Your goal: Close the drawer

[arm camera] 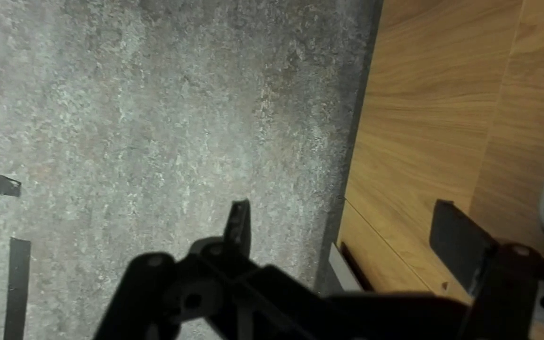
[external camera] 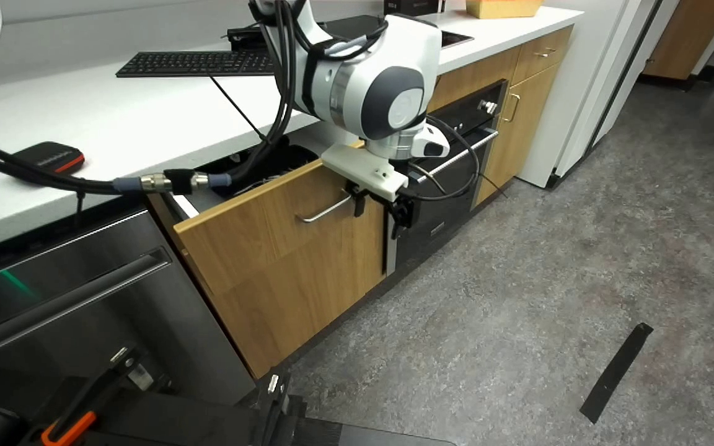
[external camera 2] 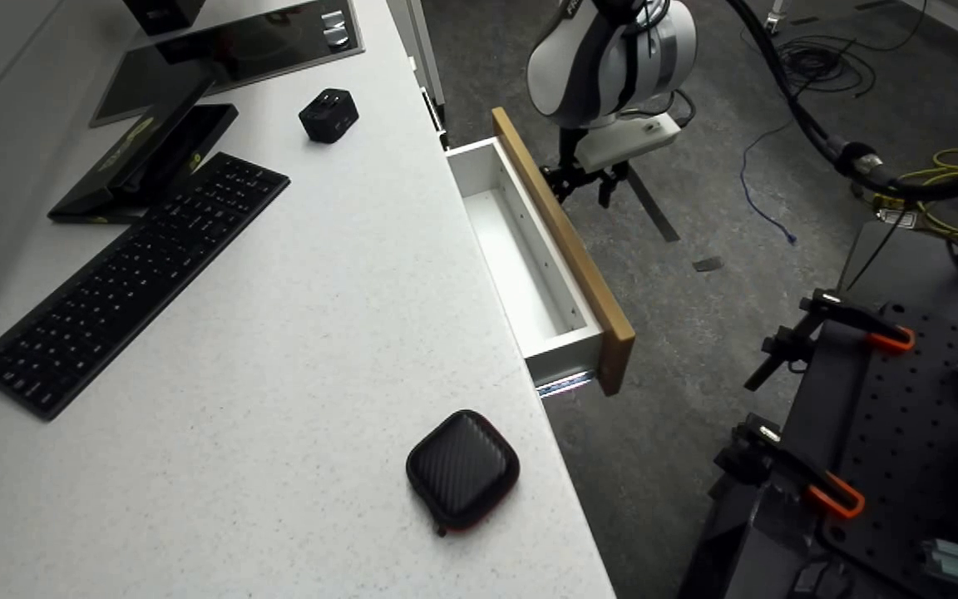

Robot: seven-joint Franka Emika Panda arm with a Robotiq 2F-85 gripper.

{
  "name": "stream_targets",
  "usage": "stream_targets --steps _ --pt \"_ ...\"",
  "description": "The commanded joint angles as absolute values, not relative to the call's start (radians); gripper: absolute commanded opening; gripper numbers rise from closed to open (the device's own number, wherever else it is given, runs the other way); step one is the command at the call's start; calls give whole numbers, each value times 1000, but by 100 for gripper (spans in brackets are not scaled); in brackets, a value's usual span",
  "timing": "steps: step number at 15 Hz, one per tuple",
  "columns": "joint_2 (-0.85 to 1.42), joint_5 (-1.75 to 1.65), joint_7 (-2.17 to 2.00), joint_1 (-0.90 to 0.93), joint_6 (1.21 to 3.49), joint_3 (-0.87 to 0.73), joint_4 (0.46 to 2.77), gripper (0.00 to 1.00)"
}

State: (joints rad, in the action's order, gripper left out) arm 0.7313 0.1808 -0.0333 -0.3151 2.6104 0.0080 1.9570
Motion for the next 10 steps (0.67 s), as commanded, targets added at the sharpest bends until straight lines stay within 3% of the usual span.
stream_targets --steps 1,10 --pt "735 203 -21 -287 2598 -3 1940 100" --pt "741 204 -23 -268 2567 0 1913 100"
